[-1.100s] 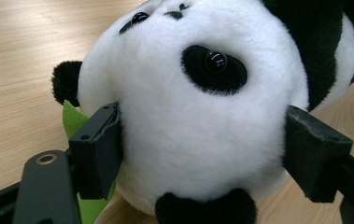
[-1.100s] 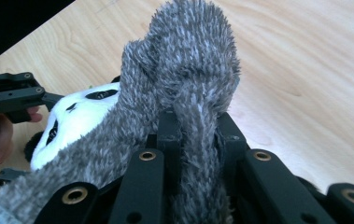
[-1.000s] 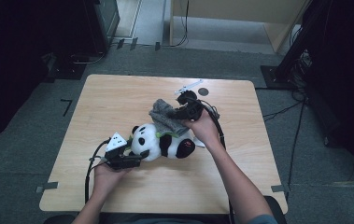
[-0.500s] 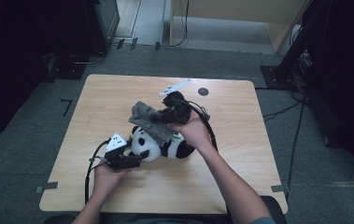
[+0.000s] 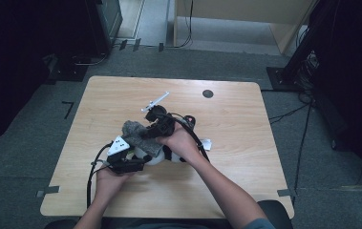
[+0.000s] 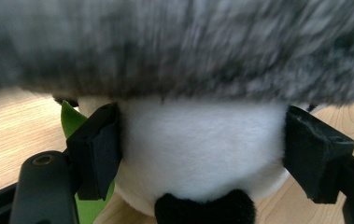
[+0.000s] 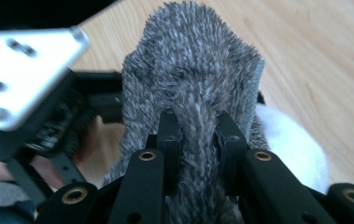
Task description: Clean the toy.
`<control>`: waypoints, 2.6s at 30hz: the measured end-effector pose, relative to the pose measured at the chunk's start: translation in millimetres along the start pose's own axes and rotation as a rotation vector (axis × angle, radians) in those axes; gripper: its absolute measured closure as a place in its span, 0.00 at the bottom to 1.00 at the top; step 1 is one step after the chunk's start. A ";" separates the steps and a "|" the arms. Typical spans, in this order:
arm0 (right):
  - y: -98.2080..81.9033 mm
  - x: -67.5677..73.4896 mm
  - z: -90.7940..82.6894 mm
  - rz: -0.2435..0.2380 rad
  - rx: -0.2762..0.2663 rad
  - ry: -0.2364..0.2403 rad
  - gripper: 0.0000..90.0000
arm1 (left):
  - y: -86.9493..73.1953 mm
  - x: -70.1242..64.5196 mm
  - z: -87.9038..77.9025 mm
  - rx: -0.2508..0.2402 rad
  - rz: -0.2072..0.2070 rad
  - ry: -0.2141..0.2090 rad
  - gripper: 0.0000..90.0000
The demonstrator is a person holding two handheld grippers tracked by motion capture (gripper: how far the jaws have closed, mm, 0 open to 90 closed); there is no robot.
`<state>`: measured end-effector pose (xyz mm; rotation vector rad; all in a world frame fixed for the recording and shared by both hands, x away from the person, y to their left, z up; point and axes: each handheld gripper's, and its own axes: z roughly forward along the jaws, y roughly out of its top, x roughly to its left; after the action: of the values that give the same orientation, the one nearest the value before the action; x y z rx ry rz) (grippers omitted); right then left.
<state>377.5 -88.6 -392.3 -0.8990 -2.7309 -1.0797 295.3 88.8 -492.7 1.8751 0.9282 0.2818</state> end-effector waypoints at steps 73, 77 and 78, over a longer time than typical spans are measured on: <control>-4.7 -21.0 -100.3 -0.004 -0.227 -0.099 0.86 | 3.1 2.5 0.5 0.014 -0.021 -0.013 0.24; 0.9 -2.6 -84.8 -0.029 -0.218 -0.050 0.86 | 2.5 2.8 0.3 0.010 -0.018 -0.015 0.24; 0.9 -2.6 -84.8 -0.029 -0.218 -0.050 0.86 | 2.5 2.8 0.3 0.010 -0.018 -0.015 0.24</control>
<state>368.1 -144.1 -328.8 -0.9263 -2.7123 -1.4007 298.5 90.0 -491.3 1.8744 0.9373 0.2529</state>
